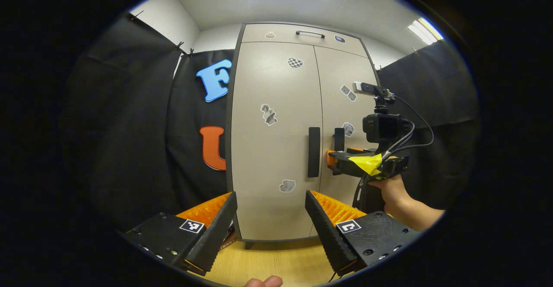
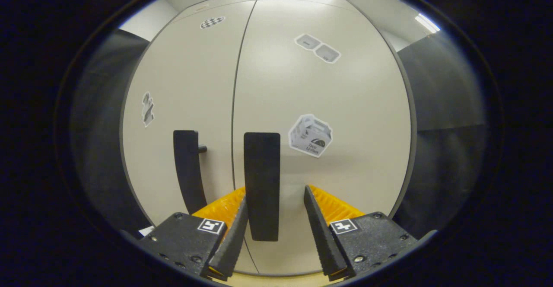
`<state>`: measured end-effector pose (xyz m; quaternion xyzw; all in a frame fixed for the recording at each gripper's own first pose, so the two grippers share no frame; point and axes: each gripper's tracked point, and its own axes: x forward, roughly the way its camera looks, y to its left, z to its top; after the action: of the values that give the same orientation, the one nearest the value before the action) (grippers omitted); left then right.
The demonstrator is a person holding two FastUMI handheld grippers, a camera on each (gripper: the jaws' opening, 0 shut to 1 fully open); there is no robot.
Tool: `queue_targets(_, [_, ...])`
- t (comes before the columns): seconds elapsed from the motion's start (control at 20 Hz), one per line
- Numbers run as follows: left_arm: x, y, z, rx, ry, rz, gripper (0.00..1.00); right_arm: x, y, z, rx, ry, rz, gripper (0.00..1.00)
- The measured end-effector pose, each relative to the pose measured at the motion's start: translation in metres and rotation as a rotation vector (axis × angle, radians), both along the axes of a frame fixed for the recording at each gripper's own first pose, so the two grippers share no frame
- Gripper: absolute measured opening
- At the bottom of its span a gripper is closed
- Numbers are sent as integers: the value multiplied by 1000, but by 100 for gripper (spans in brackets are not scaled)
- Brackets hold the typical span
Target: Open the right door of the double-door shoe cabinet with the right hand, and open the left door with the left hand.
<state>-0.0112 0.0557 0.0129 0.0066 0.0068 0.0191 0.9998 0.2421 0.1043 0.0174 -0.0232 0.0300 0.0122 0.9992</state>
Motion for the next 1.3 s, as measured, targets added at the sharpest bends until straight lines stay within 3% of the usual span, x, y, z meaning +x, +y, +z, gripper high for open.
queue_targets(0.15, [-2, 1, 0, -7, 0, -1, 95, -1, 13, -3, -4, 11, 40, 57])
queue_targets(0.2, [-2, 2, 0, -9, -1, -1, 95, 0, 13, -3, -19, 6, 32, 39])
queue_targets(0.25, [-2, 3, 0, -10, -1, 1, 95, -1, 13, -3, -35, 3, 33, 32])
queue_targets(0.35, [-4, 5, 0, -15, -3, 5, 95, 0, 13, -3, -16, 0, 50, 27])
queue_targets(0.5, [-4, 8, -1, -35, 1, 9, 95, -1, 13, -2, 3, -4, 62, 11])
queue_targets(0.8, [-4, 9, -2, -38, -1, 13, 95, -10, 13, -1, -9, -1, 99, 8])
queue_targets(1.3, [-5, -33, 1, -53, -10, -41, 95, -63, 4, 7, -17, 15, 216, 8])
